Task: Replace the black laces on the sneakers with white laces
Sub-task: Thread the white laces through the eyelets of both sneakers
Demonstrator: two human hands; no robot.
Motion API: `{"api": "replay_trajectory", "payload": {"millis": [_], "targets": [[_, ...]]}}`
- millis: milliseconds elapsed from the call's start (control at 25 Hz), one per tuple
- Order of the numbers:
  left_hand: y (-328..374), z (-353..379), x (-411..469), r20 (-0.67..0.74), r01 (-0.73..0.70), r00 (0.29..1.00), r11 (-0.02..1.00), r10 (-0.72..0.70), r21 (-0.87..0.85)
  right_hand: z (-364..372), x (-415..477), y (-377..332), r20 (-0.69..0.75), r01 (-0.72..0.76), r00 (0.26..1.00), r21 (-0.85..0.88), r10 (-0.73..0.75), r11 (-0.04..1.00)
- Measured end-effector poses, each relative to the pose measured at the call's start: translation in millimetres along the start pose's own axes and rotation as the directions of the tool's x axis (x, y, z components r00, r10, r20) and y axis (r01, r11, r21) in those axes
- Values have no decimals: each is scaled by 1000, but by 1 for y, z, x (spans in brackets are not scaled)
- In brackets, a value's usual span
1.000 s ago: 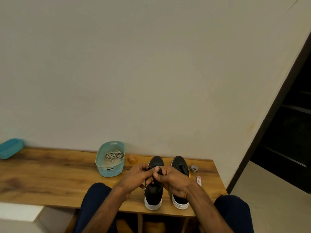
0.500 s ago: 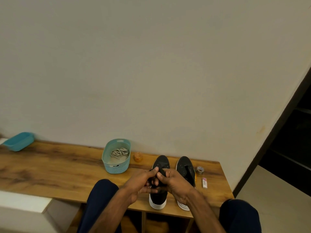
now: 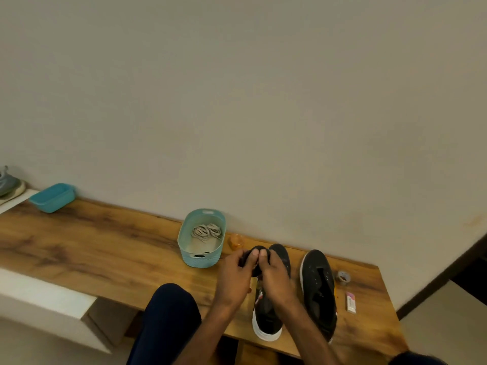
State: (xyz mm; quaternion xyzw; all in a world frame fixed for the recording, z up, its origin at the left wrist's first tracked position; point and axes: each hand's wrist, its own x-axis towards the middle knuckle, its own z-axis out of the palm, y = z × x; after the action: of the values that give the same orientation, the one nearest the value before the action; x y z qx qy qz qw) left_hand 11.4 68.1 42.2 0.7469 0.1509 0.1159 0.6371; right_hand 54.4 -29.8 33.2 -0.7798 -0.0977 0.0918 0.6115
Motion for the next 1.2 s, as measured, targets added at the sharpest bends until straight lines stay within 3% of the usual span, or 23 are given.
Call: {"api": "replay_trajectory", "payload": {"millis": [120, 320, 520, 600, 680, 760, 800, 880, 960, 1080, 1200], "targets": [[-21, 4, 35, -45, -16, 999, 991, 23, 136, 25, 30, 5, -83, 75, 993, -148, -88, 986], [-39, -10, 97, 148, 169, 975, 986, -169, 13, 58, 88, 20, -98, 31, 995, 2, -31, 1000], [-37, -43, 137, 270, 363, 908, 923, -321, -124, 93, 136, 16, 29, 28, 999, 141, -33, 990], [-42, -62, 150, 202, 316, 938, 936, -283, -155, 105, 161, 10, 12, 66, 998, 204, -70, 977], [-59, -93, 163, -125, 187, 974, 982, -187, -9, 118, 189, 6, 21, 72, 997, 229, -79, 971], [-84, -129, 170, -429, 202, 901, 939, -67, 277, 137, 213, 14, 136, -2, 991, 124, -15, 992], [-93, -143, 170, -486, 295, 869, 885, -92, 361, 148, 221, 23, 225, -32, 974, -8, 33, 999], [-103, -158, 168, -438, 455, 867, 733, -236, 505, 170, 229, 42, 439, 26, 889, -329, 129, 944], [-106, -158, 167, -335, 502, 864, 617, -375, 606, 189, 227, 59, 585, 168, 785, -517, 204, 839], [-113, -155, 172, -246, 485, 862, 581, -443, 653, 212, 223, 72, 608, 242, 727, -661, 318, 710], [-116, -153, 175, -198, 451, 870, 567, -451, 689, 226, 225, 88, 658, 407, 681, -705, 321, 581]]}}
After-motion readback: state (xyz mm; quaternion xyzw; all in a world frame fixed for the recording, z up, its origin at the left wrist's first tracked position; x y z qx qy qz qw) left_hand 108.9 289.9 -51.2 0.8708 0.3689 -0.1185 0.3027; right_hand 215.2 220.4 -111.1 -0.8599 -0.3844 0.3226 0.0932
